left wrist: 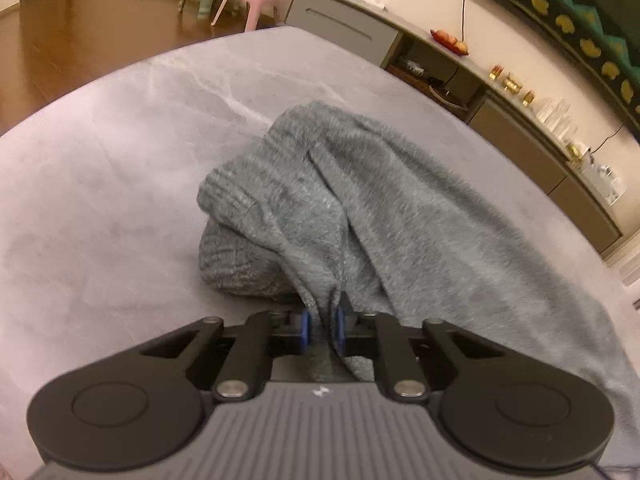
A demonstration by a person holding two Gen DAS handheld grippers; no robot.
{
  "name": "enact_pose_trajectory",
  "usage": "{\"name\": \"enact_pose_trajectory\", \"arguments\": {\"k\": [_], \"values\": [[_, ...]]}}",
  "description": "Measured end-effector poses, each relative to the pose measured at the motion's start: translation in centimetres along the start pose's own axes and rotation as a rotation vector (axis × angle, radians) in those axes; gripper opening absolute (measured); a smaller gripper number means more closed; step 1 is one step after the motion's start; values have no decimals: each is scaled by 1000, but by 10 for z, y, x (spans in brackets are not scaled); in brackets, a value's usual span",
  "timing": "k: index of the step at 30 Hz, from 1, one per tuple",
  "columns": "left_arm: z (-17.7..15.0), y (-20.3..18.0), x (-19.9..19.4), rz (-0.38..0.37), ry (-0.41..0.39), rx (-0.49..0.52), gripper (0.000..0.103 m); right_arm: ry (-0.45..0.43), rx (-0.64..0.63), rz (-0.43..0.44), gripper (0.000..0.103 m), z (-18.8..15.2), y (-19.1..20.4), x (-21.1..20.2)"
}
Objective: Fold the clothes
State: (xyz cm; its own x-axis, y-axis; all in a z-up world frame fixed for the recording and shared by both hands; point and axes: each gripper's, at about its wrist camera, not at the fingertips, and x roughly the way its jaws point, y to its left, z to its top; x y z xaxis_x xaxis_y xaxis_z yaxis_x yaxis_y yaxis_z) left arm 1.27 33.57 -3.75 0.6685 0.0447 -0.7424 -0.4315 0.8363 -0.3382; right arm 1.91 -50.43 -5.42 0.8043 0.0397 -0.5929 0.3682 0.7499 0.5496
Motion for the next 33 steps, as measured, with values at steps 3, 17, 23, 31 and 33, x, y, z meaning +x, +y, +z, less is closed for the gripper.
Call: {"name": "enact_pose_trajectory", "arguments": {"k": [3, 17, 23, 31, 33], "values": [[-2, 0, -19, -44, -47, 7, 9, -61, -11, 63, 3, 6, 6, -23], [-4, 1, -15, -23, -35, 6, 15, 26, 138, 44, 54, -1, -27, -2], [-13, -5, 5, 50, -33, 69, 57, 31, 61, 44, 31, -7, -10, 18], [-5, -6, -64, -100, -157, 13, 8, -75, -3, 150, 4, 2, 12, -37], [0, -7, -101, -168, -219, -6, 8, -126, -75, 169, 4, 4, 25, -71]]}}
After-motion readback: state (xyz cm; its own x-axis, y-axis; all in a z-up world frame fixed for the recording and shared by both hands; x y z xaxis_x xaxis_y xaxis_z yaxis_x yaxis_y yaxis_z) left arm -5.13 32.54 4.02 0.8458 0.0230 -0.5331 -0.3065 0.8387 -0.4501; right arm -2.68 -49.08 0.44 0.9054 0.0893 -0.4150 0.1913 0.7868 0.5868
